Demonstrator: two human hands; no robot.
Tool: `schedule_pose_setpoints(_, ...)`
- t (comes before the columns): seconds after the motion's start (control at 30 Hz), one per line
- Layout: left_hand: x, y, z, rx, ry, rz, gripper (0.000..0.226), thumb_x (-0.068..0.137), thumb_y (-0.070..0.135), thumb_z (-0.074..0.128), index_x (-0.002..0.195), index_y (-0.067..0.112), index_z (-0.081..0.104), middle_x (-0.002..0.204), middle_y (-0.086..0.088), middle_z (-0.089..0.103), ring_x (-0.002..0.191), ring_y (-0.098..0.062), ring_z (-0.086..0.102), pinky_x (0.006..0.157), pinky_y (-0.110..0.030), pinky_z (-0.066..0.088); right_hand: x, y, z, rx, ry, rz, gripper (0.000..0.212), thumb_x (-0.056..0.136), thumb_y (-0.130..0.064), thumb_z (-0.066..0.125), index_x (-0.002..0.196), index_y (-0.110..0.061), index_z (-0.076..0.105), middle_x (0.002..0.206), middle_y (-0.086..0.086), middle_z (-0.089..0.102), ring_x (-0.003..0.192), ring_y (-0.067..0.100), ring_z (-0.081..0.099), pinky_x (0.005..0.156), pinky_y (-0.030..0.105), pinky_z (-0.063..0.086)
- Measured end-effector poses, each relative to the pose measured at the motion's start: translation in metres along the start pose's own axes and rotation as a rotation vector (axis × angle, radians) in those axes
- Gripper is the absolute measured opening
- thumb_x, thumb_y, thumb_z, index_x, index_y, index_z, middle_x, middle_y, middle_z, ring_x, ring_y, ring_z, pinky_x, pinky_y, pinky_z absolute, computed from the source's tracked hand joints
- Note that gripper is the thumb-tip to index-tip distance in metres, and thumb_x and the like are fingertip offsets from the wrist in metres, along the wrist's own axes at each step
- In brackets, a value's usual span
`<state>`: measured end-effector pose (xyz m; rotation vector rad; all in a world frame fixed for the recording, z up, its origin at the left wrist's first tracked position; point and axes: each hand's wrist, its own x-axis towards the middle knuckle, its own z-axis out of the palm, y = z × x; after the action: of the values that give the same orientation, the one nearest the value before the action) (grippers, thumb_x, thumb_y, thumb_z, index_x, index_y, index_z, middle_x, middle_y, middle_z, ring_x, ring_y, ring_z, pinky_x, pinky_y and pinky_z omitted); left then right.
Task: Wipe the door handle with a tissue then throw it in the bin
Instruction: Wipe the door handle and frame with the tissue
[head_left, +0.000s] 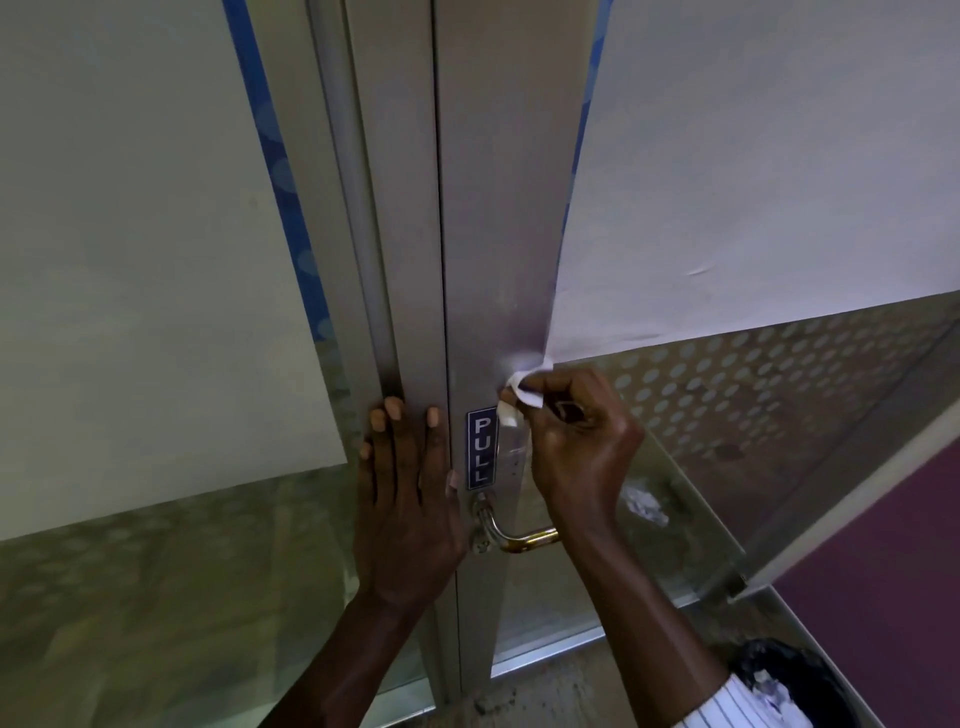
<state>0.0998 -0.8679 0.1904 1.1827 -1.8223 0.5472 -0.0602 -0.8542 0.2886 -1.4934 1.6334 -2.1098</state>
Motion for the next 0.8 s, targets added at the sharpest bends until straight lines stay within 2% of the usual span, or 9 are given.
schedule_pose_setpoints(0.07, -0.002, -0.002, 0.001, 0.022, 0.001, -0.006, 0.091, 0.108, 0.029, 0.053, 0.181, 0.014, -0.001, 0.188, -0.018, -0.014, 0.178, -0.034, -0.012, 0.145, -0.045, -0.005, 0.007, -0.002, 0.002, 0.015, 0.002, -0.042, 0.024, 0.079, 0.005, 0.09, 0.085, -0.017, 0.081, 0.088, -0.002, 0.076, 0.082, 0.013, 0.075, 0.069, 0.022, 0.059)
schedule_pose_setpoints(0.1, -0.002, -0.003, 0.002, 0.028, -0.001, -0.007, 0.093, 0.108, 0.029, 0.053, 0.181, 0.015, -0.001, 0.188, -0.018, -0.014, 0.178, -0.034, -0.012, 0.145, -0.045, -0.005, 0.004, 0.001, 0.002, -0.001, -0.009, -0.049, 0.025, 0.079, 0.004, 0.09, 0.084, -0.018, 0.08, 0.087, -0.002, 0.075, 0.081, 0.013, 0.073, 0.068, 0.026, 0.06)
schedule_pose_setpoints(0.2, -0.003, -0.004, 0.004, 0.041, -0.005, -0.005, 0.095, 0.107, 0.029, 0.056, 0.181, 0.015, -0.001, 0.187, -0.02, -0.015, 0.178, -0.036, -0.011, 0.145, -0.047, -0.004, -0.019, 0.019, -0.002, -0.102, -0.066, 0.024, 0.024, 0.077, 0.004, 0.088, 0.079, -0.016, 0.076, 0.083, 0.001, 0.071, 0.075, 0.02, 0.069, 0.062, 0.047, 0.059)
schedule_pose_setpoints(0.23, -0.003, -0.003, 0.005, 0.04, -0.004, -0.007, 0.095, 0.107, 0.028, 0.056, 0.181, 0.015, -0.002, 0.187, -0.02, -0.015, 0.177, -0.036, -0.012, 0.145, -0.047, -0.004, -0.027, 0.026, -0.003, -0.14, -0.085, 0.061, 0.025, 0.076, 0.006, 0.088, 0.078, -0.015, 0.075, 0.081, 0.001, 0.069, 0.073, 0.02, 0.067, 0.061, 0.049, 0.057)
schedule_pose_setpoints(0.33, -0.003, -0.002, 0.005, 0.038, 0.0, -0.011, 0.095, 0.107, 0.029, 0.054, 0.181, 0.015, -0.003, 0.187, -0.02, -0.016, 0.177, -0.036, -0.013, 0.145, -0.047, -0.005, -0.033, 0.032, -0.005, -0.218, -0.118, 0.101, 0.034, 0.072, 0.013, 0.089, 0.077, -0.017, 0.075, 0.08, -0.002, 0.067, 0.069, 0.012, 0.062, 0.058, 0.041, 0.056)
schedule_pose_setpoints(0.43, -0.003, -0.003, 0.007, 0.037, 0.0, -0.015, 0.091, 0.11, 0.031, 0.051, 0.181, 0.016, -0.003, 0.188, -0.018, -0.015, 0.178, -0.034, -0.013, 0.145, -0.047, -0.005, -0.016, 0.022, -0.005, -0.148, -0.083, 0.038, 0.033, 0.073, 0.01, 0.089, 0.081, -0.02, 0.079, 0.083, -0.005, 0.069, 0.07, 0.005, 0.06, 0.057, 0.028, 0.053)
schedule_pose_setpoints(0.5, -0.004, -0.004, 0.008, 0.032, 0.001, -0.014, 0.084, 0.114, 0.032, 0.046, 0.182, 0.016, -0.002, 0.188, -0.018, -0.013, 0.178, -0.035, -0.011, 0.145, -0.046, -0.004, -0.002, 0.017, -0.004, -0.088, -0.056, -0.013, 0.031, 0.075, 0.007, 0.089, 0.084, -0.021, 0.081, 0.085, -0.003, 0.071, 0.075, 0.009, 0.066, 0.06, 0.025, 0.053)
schedule_pose_setpoints(0.63, -0.005, -0.008, 0.009, 0.023, -0.01, -0.007, 0.076, 0.119, 0.038, 0.036, 0.182, 0.016, -0.001, 0.188, -0.018, -0.011, 0.178, -0.035, -0.01, 0.145, -0.046, -0.004, -0.01, 0.022, -0.006, -0.094, -0.057, -0.022, 0.027, 0.077, 0.008, 0.088, 0.083, -0.018, 0.081, 0.083, -0.003, 0.069, 0.074, 0.012, 0.066, 0.059, 0.025, 0.052)
schedule_pose_setpoints(0.8, -0.007, -0.01, 0.007, 0.012, -0.017, -0.006, 0.075, 0.119, 0.04, 0.034, 0.182, 0.016, -0.001, 0.189, -0.018, -0.01, 0.178, -0.034, -0.01, 0.145, -0.045, -0.005, -0.039, 0.036, -0.014, -0.196, -0.159, 0.129, 0.022, 0.075, 0.008, 0.09, 0.08, -0.012, 0.082, 0.086, -0.002, 0.073, 0.076, 0.009, 0.072, 0.067, 0.033, 0.063)
